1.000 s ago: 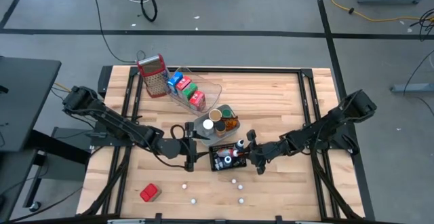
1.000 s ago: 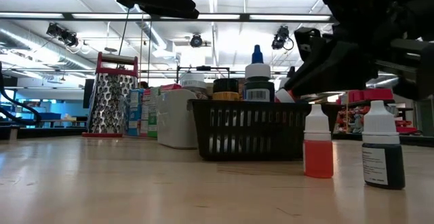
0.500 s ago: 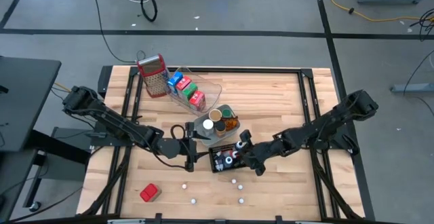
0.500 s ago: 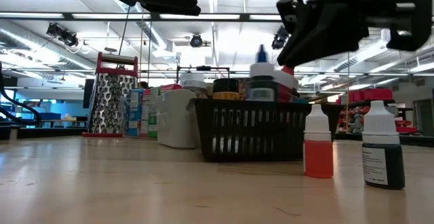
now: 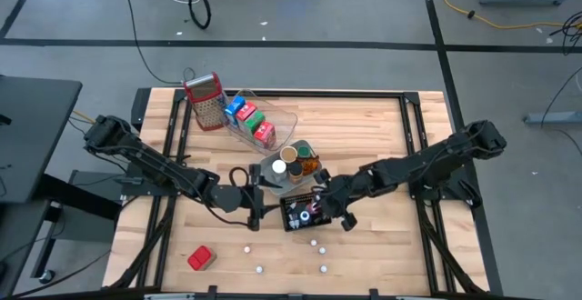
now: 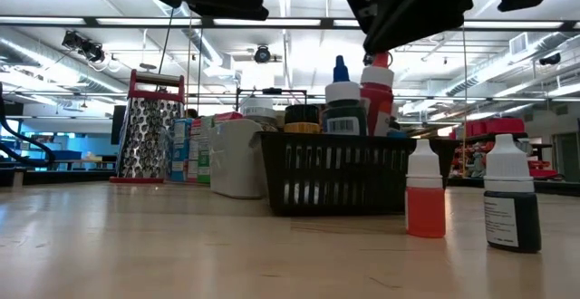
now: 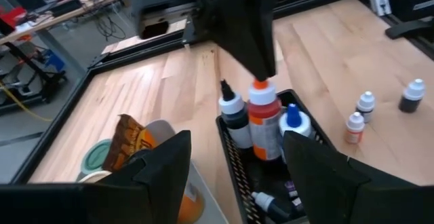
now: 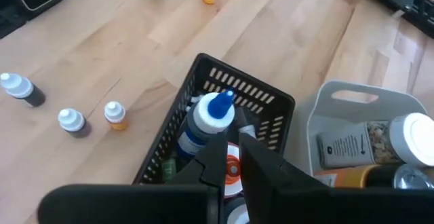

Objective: Pick & Place Kitchen Items
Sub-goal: Adjust the food coloring bottles on the black bin

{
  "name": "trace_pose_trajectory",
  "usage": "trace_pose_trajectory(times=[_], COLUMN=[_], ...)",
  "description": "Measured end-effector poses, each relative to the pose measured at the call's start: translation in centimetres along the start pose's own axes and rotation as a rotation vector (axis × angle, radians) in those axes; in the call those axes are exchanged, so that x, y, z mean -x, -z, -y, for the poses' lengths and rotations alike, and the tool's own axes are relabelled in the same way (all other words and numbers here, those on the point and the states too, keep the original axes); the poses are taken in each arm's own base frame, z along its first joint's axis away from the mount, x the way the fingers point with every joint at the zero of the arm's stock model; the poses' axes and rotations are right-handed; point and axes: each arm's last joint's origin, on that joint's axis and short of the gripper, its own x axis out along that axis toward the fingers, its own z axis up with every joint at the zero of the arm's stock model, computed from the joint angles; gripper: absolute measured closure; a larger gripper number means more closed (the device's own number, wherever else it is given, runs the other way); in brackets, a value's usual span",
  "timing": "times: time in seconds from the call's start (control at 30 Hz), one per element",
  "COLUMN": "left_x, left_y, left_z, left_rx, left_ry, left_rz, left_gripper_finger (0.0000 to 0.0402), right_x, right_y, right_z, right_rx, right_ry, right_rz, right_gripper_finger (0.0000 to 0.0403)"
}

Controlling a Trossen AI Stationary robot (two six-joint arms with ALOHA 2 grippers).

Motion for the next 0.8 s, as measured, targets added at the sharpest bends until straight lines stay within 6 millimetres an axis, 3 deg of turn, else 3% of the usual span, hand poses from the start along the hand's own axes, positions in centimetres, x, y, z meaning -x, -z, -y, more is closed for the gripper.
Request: trace_pose_trajectory(times=[0.53,0.8], left_x=[0.0,0.0], left_y=[-0.1,0.0], left_z=[0.1,0.1], left_rx=[0.0,-0.001], left_ry=[0.032,0.032], left_rz=[0.005,0.005], left_gripper_finger=[0.0157,0.0157], right_x=[-1.3,-1.3], right_y=[0.8,0.5], right_z=[1.7,1.9], right_rx=[-0.019,-0.039], right_ry=[-0.022,0.019], right_rz=[0.007,0.036], right_gripper_finger=[0.0369,0.0353])
